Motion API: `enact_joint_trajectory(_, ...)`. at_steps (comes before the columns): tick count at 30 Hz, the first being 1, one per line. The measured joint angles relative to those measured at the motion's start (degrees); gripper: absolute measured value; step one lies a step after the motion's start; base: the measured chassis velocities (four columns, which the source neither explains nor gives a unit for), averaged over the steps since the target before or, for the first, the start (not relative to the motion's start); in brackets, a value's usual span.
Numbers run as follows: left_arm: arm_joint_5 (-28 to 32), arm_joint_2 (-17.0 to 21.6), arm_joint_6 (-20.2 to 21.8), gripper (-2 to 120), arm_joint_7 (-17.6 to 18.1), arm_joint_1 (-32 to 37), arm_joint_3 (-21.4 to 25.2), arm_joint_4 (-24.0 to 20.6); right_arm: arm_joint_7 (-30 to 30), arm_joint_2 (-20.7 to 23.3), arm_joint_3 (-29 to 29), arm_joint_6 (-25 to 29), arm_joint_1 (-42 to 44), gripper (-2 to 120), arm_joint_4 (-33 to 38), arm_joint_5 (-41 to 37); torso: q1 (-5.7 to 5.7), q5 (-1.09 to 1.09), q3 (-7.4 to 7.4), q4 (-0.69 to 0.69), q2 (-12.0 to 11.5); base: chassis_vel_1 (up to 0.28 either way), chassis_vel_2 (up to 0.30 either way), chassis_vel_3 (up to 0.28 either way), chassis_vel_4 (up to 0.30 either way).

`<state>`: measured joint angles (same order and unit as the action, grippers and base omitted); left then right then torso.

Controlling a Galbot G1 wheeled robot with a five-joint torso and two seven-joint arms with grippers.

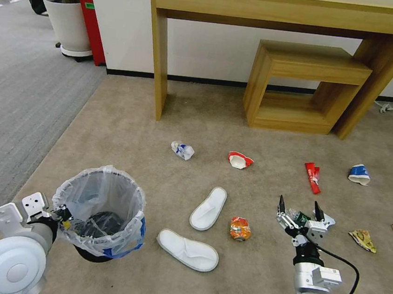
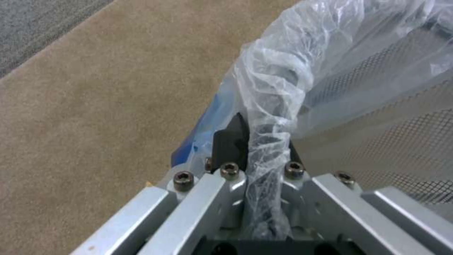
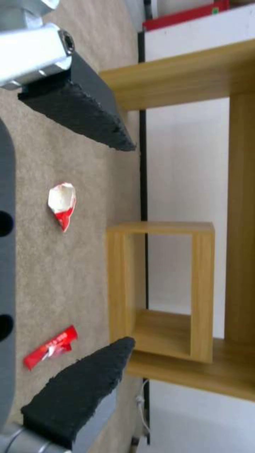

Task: Pick up the trash bin and place the garbage on the floor into it.

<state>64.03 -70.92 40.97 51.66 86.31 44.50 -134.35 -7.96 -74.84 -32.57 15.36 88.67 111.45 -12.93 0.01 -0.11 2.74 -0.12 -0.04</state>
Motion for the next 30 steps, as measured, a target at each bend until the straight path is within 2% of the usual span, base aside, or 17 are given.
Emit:
enact_joint_trajectory(3,-0.20,-0.05,-0.03,1,-0.14,-0.05,-0.07,0.19,1.10,1.00,0.16,0.03,0.04,100,-0.07,-0.41,0.00,0.00,0.00,0.00,0.00,0.000,0.000,0.000,0.000)
enact_joint_trajectory(6,-0.39,-0.16,-0.04,1,-0.29,-0.08,-0.15,0.40,4.35,3.94,-0.45,-0.12,0.50,100,-0.07,-2.35,0.00,0.01,0.00,0.00,0.00,0.000,0.000,0.000,0.000)
enact_joint_trajectory(7,-0.60,-0.42,-0.05,1,-0.35,-0.10,-0.25,0.52,6.90,7.10,-0.77,0.22,0.90,100,-0.14,-5.24,0.00,0.00,0.00,0.00,0.00,0.000,0.000,0.000,0.000)
enact_joint_trajectory(8,-0.60,-0.42,-0.05,1,-0.35,-0.10,-0.25,0.52,6.90,7.10,-0.77,0.22,0.90,100,-0.14,-5.24,0.00,0.00,0.00,0.00,0.00,0.000,0.000,0.000,0.000)
enact_joint_trajectory(11,-1.20,-0.97,-0.06,1,-0.54,-0.14,-0.47,0.78,13.72,13.75,-1.17,1.87,2.11,100,-0.53,-11.16,0.00,0.01,0.00,0.00,0.00,0.000,0.000,0.000,0.000)
enact_joint_trajectory(12,-1.20,-0.97,-0.06,1,-0.54,-0.14,-0.47,0.78,13.72,13.75,-1.17,1.87,2.11,100,-0.53,-11.16,0.00,0.01,0.00,0.00,0.00,0.000,0.000,0.000,0.000)
enact_joint_trajectory(15,-1.59,-1.21,-0.08,1,-0.75,-0.09,-0.49,0.83,20.53,18.26,-1.47,4.07,3.13,100,-1.20,-14.30,0.00,0.01,0.00,0.00,0.00,0.000,0.000,0.000,0.000)
enact_joint_trajectory(23,-2.41,-1.79,-0.15,1,-1.02,-0.01,-0.59,1.18,29.74,23.86,-1.55,6.77,4.88,100,-2.10,-16.41,0.00,0.00,0.00,0.00,0.00,0.000,0.000,0.000,0.000)
enact_joint_trajectory(30,-3.02,-2.05,-0.20,1,-1.18,-0.03,-0.83,1.47,32.84,27.51,-0.11,7.04,7.27,100,-2.33,-16.14,0.00,0.00,0.00,0.00,0.00,0.000,0.000,0.000,0.000)
